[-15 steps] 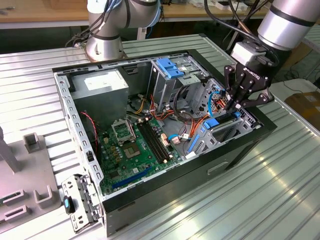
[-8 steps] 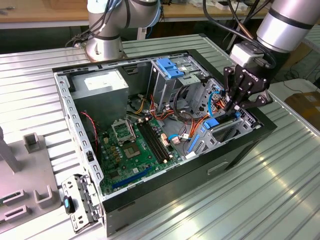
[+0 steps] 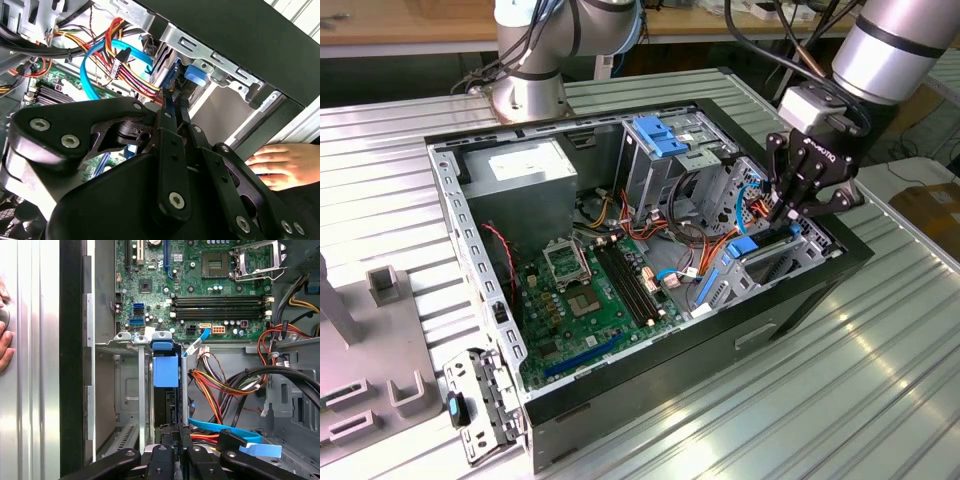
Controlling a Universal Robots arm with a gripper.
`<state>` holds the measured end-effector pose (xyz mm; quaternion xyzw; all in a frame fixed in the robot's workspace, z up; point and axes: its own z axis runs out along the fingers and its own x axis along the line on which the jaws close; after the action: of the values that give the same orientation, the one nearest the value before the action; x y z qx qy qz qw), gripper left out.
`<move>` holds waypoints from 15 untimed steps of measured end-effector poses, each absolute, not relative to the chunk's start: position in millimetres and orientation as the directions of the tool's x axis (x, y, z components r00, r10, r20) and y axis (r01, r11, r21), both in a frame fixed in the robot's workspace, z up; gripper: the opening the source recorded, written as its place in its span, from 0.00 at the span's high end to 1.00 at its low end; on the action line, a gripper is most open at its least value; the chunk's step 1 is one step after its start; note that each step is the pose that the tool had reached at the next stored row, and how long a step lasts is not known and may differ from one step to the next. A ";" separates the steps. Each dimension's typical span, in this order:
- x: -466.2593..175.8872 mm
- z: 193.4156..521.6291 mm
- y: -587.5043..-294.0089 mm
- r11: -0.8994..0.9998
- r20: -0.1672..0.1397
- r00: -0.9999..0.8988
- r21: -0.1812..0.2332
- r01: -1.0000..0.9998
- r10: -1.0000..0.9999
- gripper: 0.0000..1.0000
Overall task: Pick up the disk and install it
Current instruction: 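Insert the first disk wire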
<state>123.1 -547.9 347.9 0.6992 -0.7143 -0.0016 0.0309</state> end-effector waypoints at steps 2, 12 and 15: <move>123.1 347.5 -547.9 0.025 0.042 -0.023 0.045 -0.999 -0.999 0.83; 123.7 347.1 -548.3 0.033 0.042 -0.031 0.046 -0.998 -0.999 0.83; 123.4 347.1 -548.2 0.025 0.042 -0.023 0.046 -0.999 -0.999 0.83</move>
<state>123.4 -548.2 347.1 0.6984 -0.7150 -0.0016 0.0309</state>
